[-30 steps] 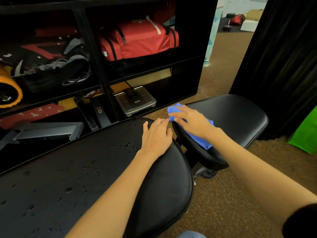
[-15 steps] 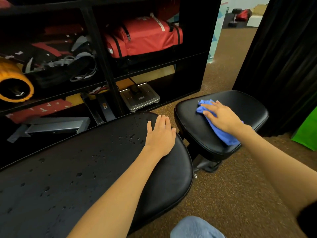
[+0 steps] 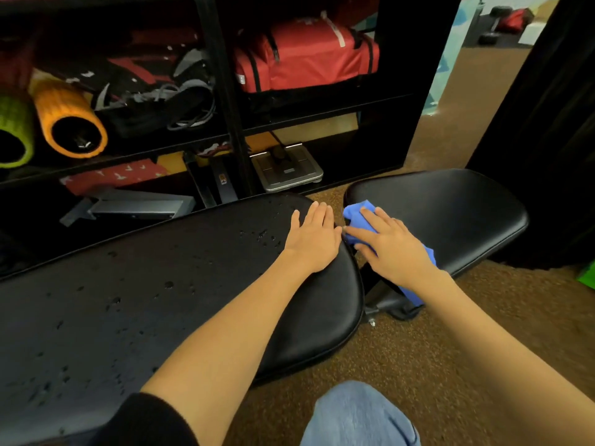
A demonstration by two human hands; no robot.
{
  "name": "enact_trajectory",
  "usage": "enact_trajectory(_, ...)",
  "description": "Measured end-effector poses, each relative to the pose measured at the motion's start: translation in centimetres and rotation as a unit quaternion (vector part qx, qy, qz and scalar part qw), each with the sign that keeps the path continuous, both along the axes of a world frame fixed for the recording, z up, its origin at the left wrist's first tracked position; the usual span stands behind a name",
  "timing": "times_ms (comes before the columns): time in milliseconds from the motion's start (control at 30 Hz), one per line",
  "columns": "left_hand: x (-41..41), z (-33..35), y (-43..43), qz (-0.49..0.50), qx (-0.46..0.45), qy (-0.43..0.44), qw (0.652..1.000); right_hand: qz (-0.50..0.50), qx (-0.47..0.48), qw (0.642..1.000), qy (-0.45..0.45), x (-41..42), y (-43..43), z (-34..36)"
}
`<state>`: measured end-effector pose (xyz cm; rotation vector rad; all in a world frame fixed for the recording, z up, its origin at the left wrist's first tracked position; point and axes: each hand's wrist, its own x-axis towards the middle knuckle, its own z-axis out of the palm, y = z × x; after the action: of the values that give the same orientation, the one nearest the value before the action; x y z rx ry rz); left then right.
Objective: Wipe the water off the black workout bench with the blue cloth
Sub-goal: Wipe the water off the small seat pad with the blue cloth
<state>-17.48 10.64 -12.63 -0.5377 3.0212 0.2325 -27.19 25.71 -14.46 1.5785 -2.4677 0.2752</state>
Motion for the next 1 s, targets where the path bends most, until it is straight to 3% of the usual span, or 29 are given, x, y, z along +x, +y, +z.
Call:
enact_trajectory(133,0.2,0.0,0.0,0.003,0.002,-0.008,1.000,0.038,0.021,0.998,-0.049,0.1,4.0,0.5)
enact_trajectory(267,0.3,0.1,0.1,0.001,0.012,-0.008,1.000,-0.046,-0.001,0.986,-0.159,-4.9,4.5,1.4)
enact_trajectory(400,0.4,0.0,0.1,0.007,0.016,-0.008,1.000,-0.192,0.018,0.973,-0.124,-5.9,1.2,0.7)
enact_trajectory(500,0.4,0.1,0.2,0.007,0.018,-0.004,1.000,-0.231,0.017,0.969,-0.091,-3.2,-0.9,0.5)
enact_trajectory(633,0.5,0.1,-0.1,0.015,0.018,-0.010,1.000,-0.135,0.002,0.989,-0.062,0.8,-0.5,0.1)
enact_trajectory(767,0.5,-0.1,0.1,0.012,0.017,-0.013,1.000,0.003,0.019,0.999,0.036,2.9,3.3,-1.1)
enact_trajectory(1000,0.6,0.0,0.1,0.000,0.013,-0.003,1.000,0.042,-0.019,0.987,-0.152,-0.4,9.0,1.1)
